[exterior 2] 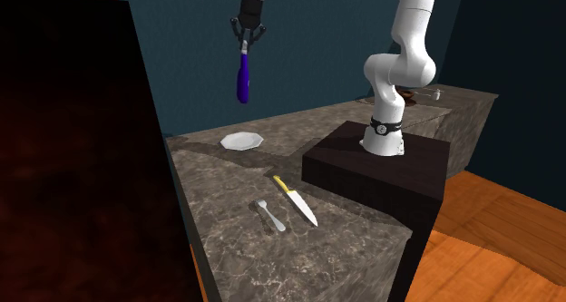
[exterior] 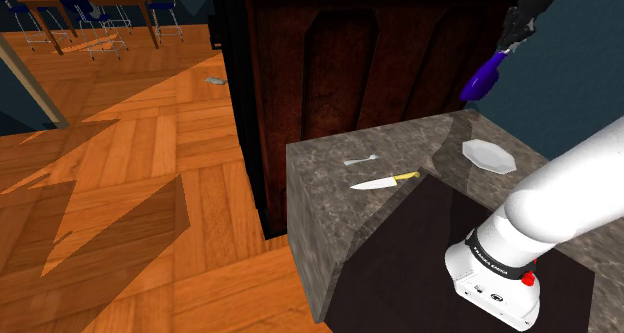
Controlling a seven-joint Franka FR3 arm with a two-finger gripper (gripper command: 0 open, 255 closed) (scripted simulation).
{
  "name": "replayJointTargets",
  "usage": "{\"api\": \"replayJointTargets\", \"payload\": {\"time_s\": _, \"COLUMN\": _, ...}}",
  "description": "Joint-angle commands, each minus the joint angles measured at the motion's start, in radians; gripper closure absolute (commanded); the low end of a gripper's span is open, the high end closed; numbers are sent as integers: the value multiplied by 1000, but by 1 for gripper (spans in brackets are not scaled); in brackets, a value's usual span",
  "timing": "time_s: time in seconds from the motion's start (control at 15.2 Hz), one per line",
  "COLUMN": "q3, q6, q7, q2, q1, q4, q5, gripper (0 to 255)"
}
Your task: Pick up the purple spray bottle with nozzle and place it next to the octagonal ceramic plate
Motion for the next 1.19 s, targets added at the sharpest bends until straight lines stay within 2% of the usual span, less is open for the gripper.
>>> {"api": "replayJointTargets", "payload": {"time_s": 0.0, "q3": -27, "q6": -3, "q7": -46, "q2": -14, "q1": -17, "q4": -4, "q5": -3, "gripper": 255}}
{"api": "replayJointTargets", "payload": {"time_s": 0.33, "q3": -111, "q6": -14, "q7": -172, "q2": -13, "q1": -52, "q4": 13, "q5": 16, "gripper": 255}}
{"api": "replayJointTargets", "payload": {"time_s": 0.66, "q3": -218, "q6": -30, "q7": -321, "q2": 28, "q1": -76, "q4": 60, "q5": 70, "gripper": 255}}
{"api": "replayJointTargets", "payload": {"time_s": 0.92, "q3": -325, "q6": -51, "q7": -471, "q2": 107, "q1": -91, "q4": 119, "q5": 164, "gripper": 255}}
{"api": "replayJointTargets", "payload": {"time_s": 1.12, "q3": -408, "q6": -82, "q7": -613, "q2": 215, "q1": -124, "q4": 180, "q5": 289, "gripper": 255}}
